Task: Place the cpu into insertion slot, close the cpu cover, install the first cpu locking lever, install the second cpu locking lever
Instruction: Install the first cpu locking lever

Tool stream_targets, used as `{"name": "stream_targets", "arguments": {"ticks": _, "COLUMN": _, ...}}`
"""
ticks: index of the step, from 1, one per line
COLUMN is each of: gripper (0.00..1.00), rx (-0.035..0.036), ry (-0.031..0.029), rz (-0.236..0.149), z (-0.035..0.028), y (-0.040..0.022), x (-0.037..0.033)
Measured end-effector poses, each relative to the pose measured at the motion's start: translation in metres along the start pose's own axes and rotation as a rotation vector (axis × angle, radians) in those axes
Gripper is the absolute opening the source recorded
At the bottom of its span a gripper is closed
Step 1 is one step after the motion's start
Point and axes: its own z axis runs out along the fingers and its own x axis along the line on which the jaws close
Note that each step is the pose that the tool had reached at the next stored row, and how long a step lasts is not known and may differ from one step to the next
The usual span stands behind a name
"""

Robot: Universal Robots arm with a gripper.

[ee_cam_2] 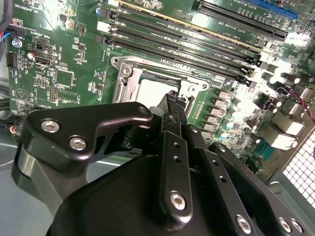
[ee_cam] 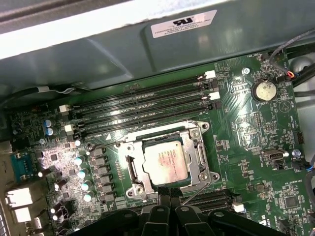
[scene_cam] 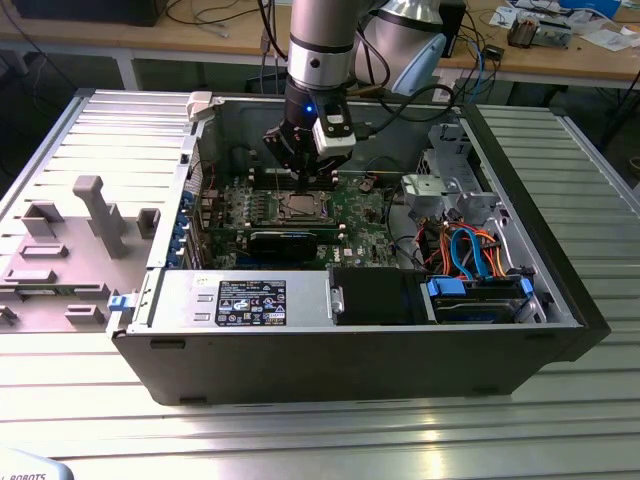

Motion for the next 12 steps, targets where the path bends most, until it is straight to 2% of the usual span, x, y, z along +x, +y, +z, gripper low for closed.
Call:
{"name": "stream_targets", "arguments": {"ticks": 6, "gripper": 0.11, "rx": 0.0002, "ry": -0.0004, "rz": -0.006, "z": 0.0000, "y": 0.0000, "x": 0.0000}}
{"name": "stream_targets", "arguments": {"ticks": 11, "gripper": 0.11, "rx": 0.0006, "ry": -0.0019, "rz": -0.026, "z": 0.0001, "y": 0.0000, "x": 0.0000}}
{"name": "stream_targets", "arguments": {"ticks": 12, "gripper": 0.11, "rx": -0.0043, "ry": -0.0016, "rz": -0.033, "z": 0.0001, "y": 0.0001, "x": 0.0000}}
